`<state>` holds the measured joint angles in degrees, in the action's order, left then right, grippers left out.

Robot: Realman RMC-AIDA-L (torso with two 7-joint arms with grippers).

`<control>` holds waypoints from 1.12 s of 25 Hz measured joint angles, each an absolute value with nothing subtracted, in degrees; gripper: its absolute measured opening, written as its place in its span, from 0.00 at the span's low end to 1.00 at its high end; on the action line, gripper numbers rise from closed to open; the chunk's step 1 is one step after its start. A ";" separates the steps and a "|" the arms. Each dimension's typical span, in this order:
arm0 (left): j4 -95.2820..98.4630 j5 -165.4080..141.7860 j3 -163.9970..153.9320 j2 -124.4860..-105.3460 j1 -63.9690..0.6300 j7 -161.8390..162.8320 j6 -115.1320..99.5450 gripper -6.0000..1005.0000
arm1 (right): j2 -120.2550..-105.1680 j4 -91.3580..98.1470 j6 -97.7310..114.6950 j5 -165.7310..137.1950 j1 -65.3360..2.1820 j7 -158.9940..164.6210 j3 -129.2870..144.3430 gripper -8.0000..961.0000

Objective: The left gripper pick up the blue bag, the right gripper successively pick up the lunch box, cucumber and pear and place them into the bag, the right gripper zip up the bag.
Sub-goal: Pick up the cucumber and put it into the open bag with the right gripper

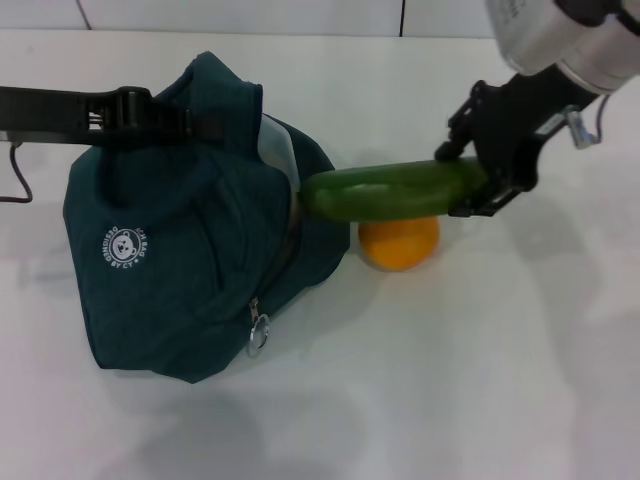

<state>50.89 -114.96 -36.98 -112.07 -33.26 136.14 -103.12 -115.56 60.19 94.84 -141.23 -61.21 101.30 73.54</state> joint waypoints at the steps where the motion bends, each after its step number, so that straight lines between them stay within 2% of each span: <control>1: 50.89 -114.96 -37.00 -112.10 -33.31 136.13 -103.11 0.04 | -115.68 59.99 94.14 -141.10 -61.67 101.16 74.19 0.63; 28: 46.91 -114.40 -36.92 -113.70 -35.11 134.31 -103.00 0.04 | -116.19 60.02 83.20 -130.13 -63.58 96.99 88.48 0.63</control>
